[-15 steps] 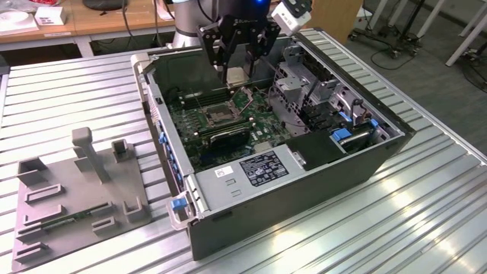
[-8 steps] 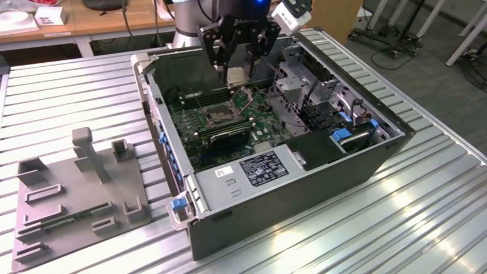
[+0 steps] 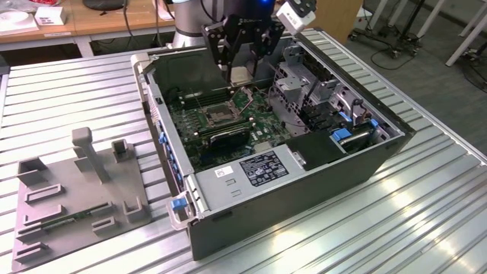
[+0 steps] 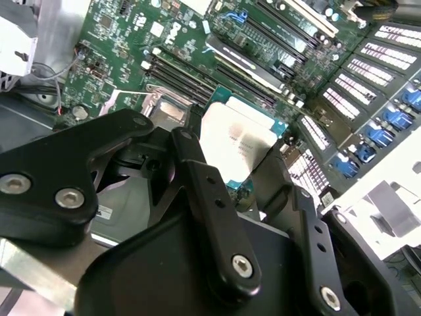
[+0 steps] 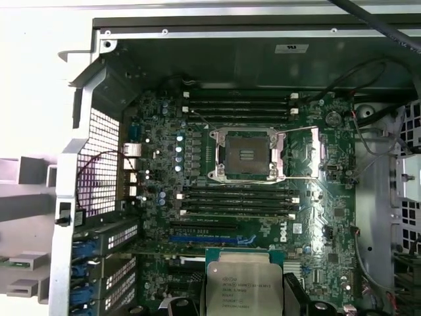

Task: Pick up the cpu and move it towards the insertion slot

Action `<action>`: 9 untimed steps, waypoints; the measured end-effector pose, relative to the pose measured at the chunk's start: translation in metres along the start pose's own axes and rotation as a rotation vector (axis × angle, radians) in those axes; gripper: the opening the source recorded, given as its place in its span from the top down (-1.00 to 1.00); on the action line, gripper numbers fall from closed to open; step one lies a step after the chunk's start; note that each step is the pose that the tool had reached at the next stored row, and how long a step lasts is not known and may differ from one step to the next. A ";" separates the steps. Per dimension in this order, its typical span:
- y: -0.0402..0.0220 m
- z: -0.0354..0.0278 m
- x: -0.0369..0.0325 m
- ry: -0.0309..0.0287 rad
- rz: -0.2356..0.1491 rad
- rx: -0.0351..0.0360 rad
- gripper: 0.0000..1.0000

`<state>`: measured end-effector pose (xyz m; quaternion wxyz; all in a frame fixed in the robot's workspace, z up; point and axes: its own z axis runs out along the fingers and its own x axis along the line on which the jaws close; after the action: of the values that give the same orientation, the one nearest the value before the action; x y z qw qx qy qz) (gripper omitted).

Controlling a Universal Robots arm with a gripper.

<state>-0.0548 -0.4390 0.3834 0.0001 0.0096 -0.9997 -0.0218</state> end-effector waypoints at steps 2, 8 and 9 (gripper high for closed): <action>0.0001 0.0003 -0.0029 0.0000 0.000 0.0000 -0.09; 0.0025 0.0018 -0.0100 0.0001 0.000 0.0001 -0.09; 0.0031 0.0023 -0.0104 0.0000 0.000 0.0000 -0.09</action>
<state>-0.0445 -0.4356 0.3813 0.0001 0.0096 -0.9997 -0.0218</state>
